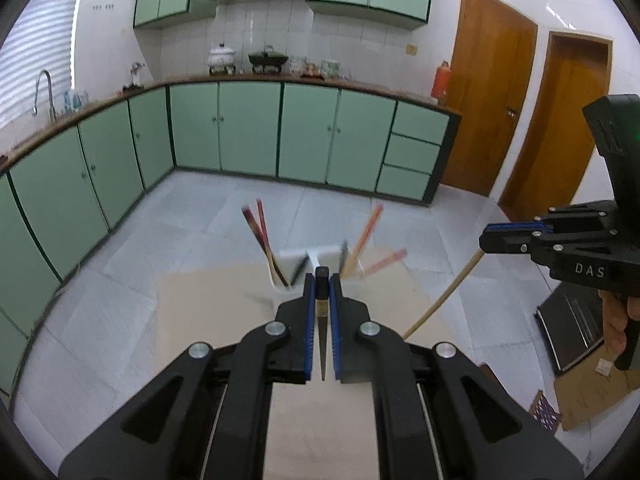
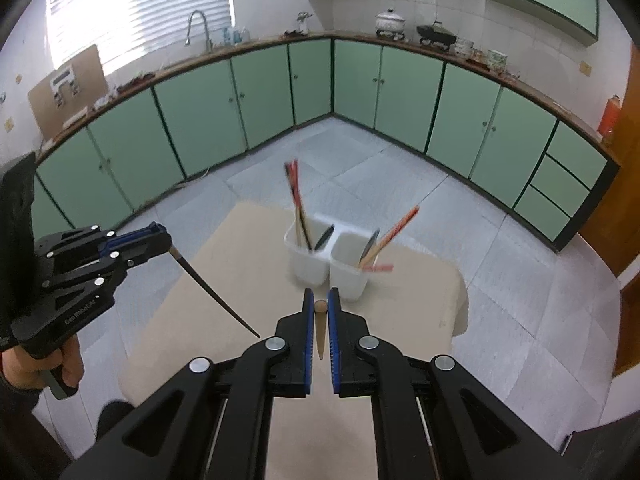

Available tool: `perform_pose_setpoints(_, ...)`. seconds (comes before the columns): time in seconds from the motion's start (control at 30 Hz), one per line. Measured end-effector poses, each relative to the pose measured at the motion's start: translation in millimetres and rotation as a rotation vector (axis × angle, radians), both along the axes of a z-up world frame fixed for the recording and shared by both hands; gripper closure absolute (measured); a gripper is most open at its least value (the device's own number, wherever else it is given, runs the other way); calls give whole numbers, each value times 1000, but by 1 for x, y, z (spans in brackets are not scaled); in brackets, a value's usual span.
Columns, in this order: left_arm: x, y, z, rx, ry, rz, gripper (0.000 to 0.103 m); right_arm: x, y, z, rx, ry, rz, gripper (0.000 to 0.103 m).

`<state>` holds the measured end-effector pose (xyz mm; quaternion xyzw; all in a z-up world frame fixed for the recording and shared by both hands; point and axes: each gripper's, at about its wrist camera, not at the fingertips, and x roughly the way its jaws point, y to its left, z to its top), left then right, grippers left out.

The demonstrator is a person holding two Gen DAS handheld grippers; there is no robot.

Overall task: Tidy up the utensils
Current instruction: 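Carry the black chopstick with the left tool while the right tool carries the wooden one, then drop both chopsticks into the white holder by opening both tools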

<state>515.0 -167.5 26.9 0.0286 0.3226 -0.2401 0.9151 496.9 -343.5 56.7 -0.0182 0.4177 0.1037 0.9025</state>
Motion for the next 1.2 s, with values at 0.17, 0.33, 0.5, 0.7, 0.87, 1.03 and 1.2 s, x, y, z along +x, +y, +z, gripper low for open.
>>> perform_pose_setpoints(0.17,31,-6,30,-34,-46,19,97,33,-2,31,28,-53,-31,96)
perform_pose_setpoints(0.33,65,-18,47,-49,-92,44,97,70,-6,43,38,-85,-69,96)
perform_pose_setpoints(0.5,99,-30,37,-61,-116,81,97,108,-14,28,42,-84,-108,96)
perform_pose_setpoints(0.7,136,-42,3,-85,-88,97,97,143,-23,-17,45,-26,-134,96)
perform_pose_setpoints(0.87,154,-45,-35,-65,-57,101,97,160,-30,-54,51,23,-142,96)
perform_pose_setpoints(1.03,164,-44,-66,-36,-4,100,97,167,-32,-80,70,63,-136,96)
perform_pose_setpoints(1.2,160,-40,-72,5,-15,137,52,163,-33,-85,64,61,-127,63)
